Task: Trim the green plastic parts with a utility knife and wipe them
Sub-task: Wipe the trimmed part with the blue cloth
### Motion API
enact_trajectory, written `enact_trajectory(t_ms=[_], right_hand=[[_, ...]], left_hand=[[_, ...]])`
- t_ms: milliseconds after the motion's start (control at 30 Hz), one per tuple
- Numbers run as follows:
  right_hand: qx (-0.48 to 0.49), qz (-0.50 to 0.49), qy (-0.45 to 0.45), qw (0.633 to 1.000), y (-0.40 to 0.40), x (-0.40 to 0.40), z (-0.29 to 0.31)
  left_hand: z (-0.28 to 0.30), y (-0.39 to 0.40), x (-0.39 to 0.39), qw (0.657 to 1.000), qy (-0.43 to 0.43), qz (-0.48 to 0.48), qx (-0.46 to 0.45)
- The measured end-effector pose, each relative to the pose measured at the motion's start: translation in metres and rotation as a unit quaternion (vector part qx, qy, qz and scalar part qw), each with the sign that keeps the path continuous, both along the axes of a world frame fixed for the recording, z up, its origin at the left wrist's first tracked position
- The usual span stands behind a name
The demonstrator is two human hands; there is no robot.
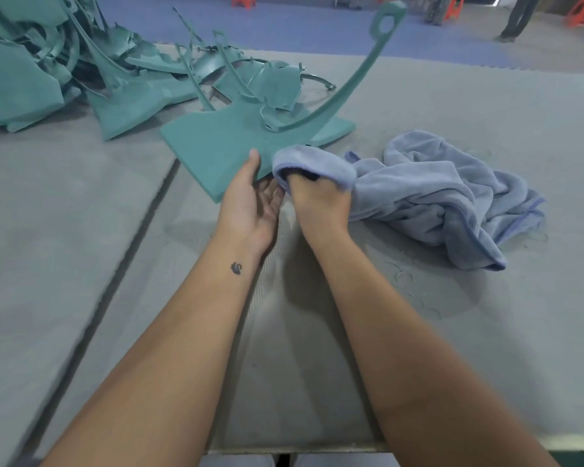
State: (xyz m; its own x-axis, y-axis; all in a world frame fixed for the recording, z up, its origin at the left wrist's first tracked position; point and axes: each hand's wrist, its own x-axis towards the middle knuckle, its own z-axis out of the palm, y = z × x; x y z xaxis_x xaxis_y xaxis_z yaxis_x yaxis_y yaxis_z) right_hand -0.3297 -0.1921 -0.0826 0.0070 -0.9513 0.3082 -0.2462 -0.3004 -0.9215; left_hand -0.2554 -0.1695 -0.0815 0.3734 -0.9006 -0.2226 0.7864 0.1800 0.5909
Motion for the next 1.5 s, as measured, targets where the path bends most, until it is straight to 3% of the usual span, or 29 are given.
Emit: enact_trajectory(t_ms=[100, 200, 367, 500, 733, 867, 1033, 1167, 1267, 1333, 1433, 1500], right_hand=[[0.076, 0.042, -0.103, 0.991, -0.003, -0.003, 0.003], [0.088, 0.048, -0.113, 0.989, -0.009, -0.006, 0.005], [0.139, -0.021, -0.207, 0.968, -0.021, -0.013, 0.004], [0.159, -0.036, -0.217, 0.962, -0.024, -0.018, 0.004], [0.217, -0.041, -0.385, 0.896, -0.038, -0.039, 0.008], [0.199, -0.002, -0.371, 0.907, -0.041, -0.043, 0.006], [0.19, 0.044, -0.201, 0.96, -0.036, -0.034, 0.002], [0.227, 0.03, -0.272, 0.935, -0.038, -0.036, 0.004], [0.217, 0.039, -0.268, 0.938, -0.046, -0.044, 0.002], [0.214, 0.05, -0.253, 0.942, -0.044, -0.043, 0.001], [0.193, 0.062, -0.235, 0.951, -0.041, -0.038, -0.001], [0.176, 0.08, -0.23, 0.954, -0.036, -0.03, -0.002]], left_hand=[[-0.002, -0.002, -0.002, 0.999, -0.044, 0.003, 0.029], [-0.005, -0.005, -0.003, 0.995, -0.093, 0.009, 0.039], [-0.012, -0.006, 0.001, 0.957, -0.282, 0.017, 0.07], [-0.013, -0.004, 0.008, 0.939, -0.336, 0.008, 0.075], [-0.017, 0.002, 0.024, 0.917, -0.393, 0.025, 0.065], [-0.017, 0.002, 0.026, 0.921, -0.382, 0.018, 0.073], [-0.016, 0.002, 0.023, 0.923, -0.381, 0.014, 0.057], [-0.008, 0.008, 0.029, 0.945, -0.319, -0.067, -0.002], [-0.002, 0.015, 0.043, 0.98, -0.176, -0.057, -0.076], [-0.001, 0.015, 0.047, 0.993, -0.087, -0.022, -0.076], [-0.002, 0.01, 0.038, 0.994, -0.103, 0.023, 0.017], [-0.003, 0.007, 0.029, 0.994, -0.102, 0.042, 0.009]])
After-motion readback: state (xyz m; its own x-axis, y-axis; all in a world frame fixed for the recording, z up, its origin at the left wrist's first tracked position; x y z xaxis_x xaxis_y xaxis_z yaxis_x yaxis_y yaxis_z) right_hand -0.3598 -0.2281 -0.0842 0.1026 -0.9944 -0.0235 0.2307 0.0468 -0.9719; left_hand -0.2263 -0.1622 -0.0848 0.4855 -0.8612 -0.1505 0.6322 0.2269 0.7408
